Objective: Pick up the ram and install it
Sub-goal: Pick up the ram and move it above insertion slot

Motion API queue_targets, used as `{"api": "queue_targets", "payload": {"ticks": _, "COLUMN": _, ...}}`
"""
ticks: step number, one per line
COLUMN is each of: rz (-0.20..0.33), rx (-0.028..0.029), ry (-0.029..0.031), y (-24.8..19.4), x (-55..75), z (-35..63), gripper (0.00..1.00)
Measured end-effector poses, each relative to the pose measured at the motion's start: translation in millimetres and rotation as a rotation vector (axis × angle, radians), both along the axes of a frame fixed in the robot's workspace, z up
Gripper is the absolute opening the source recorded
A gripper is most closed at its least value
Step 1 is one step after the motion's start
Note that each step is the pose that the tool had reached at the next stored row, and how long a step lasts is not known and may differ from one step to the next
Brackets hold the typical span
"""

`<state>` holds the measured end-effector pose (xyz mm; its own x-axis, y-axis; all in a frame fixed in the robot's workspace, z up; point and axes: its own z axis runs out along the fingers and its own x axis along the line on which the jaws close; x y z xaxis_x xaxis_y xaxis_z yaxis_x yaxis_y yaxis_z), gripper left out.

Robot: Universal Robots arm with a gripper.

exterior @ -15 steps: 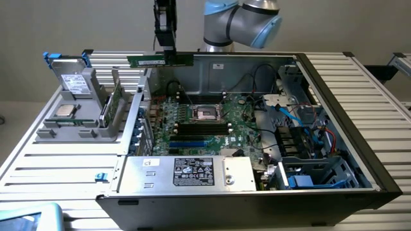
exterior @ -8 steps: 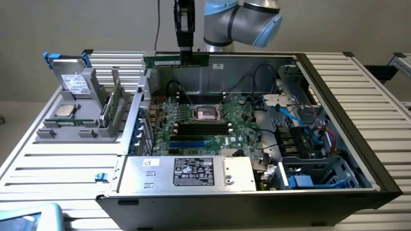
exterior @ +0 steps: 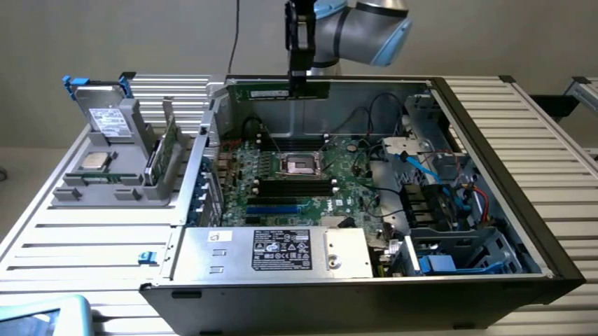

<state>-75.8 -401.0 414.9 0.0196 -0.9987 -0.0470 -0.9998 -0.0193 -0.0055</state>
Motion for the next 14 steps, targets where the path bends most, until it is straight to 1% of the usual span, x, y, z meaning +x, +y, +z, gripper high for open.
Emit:
{"api": "queue_targets", "payload": {"ticks": 2, "rz": 0.0, "rx": 0.0001, "ry": 0.0, "y": 0.9, "x": 8.7, "z": -1.3, "gripper": 0.13}}
{"api": "queue_targets", "payload": {"ticks": 5, "rz": -0.002, "rx": 0.0001, "ry": -0.0001, "y": 3.4, "x": 15.3, "z": -3.4, "gripper": 0.13}}
{"api": "queue_targets", "payload": {"ticks": 10, "rz": -0.007, "rx": 0.0001, "ry": -0.0001, "y": 8.6, "x": 19.7, "z": -6.6, "gripper": 0.13}}
{"api": "queue_targets", "payload": {"ticks": 14, "rz": -0.019, "rx": -0.0001, "ry": -0.0001, "y": 10.4, "x": 19.9, "z": -8.2, "gripper": 0.13}}
